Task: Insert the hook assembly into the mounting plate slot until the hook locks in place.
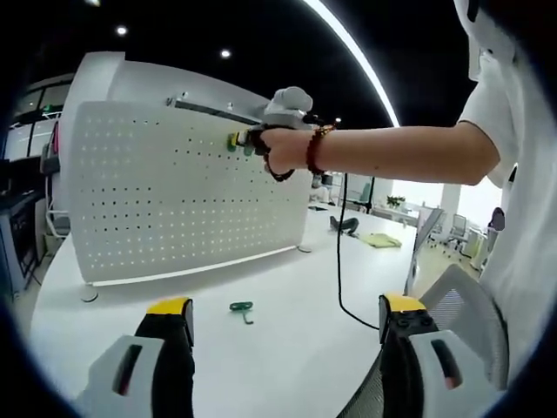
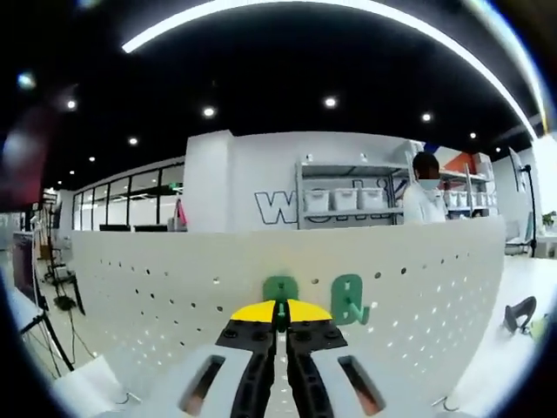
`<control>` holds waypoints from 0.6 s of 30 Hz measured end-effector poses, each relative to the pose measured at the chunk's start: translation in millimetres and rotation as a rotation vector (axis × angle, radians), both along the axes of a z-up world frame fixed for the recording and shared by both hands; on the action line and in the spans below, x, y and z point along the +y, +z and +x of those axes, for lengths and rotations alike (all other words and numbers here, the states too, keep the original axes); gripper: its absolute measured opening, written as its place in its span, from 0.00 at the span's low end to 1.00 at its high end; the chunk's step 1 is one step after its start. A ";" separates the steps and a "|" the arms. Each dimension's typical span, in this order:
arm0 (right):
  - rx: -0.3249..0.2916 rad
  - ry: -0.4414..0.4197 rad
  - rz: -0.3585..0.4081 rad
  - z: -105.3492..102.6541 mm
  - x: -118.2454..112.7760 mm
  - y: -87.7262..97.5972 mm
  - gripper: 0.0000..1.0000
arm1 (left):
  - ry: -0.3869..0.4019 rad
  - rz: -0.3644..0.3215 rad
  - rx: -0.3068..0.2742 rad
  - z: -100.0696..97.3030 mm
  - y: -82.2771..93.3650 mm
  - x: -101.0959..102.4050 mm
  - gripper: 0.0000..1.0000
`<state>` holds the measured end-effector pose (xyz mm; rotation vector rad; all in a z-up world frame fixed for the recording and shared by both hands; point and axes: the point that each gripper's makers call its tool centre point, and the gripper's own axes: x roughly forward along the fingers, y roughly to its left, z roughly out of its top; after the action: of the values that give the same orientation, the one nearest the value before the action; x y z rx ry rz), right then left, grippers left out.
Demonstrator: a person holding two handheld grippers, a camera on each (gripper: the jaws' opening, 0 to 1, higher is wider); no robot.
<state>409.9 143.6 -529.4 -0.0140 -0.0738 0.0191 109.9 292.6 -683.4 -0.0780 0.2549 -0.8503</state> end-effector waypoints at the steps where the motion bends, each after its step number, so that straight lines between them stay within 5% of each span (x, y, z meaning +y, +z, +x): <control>1: 0.002 -0.008 -0.024 0.2 -0.8 -1.0 0.01 | 0.002 0.001 0.001 0.0 -0.4 1.0 0.90; 12: 0.003 0.000 -0.079 2.8 0.9 6.9 0.01 | -0.004 -0.004 0.001 0.6 0.4 -2.0 0.90; 15: 0.009 -0.005 -0.017 4.4 -1.7 5.4 0.01 | -0.005 -0.008 0.002 0.6 0.7 -2.5 0.90; 18: 0.028 -0.017 -0.072 5.1 -1.3 5.1 0.01 | -0.003 -0.005 -0.001 0.5 0.9 -1.7 0.90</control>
<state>415.0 142.3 -524.3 -0.0860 -0.0454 0.0047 110.4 291.0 -682.5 -0.0818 0.2525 -0.8544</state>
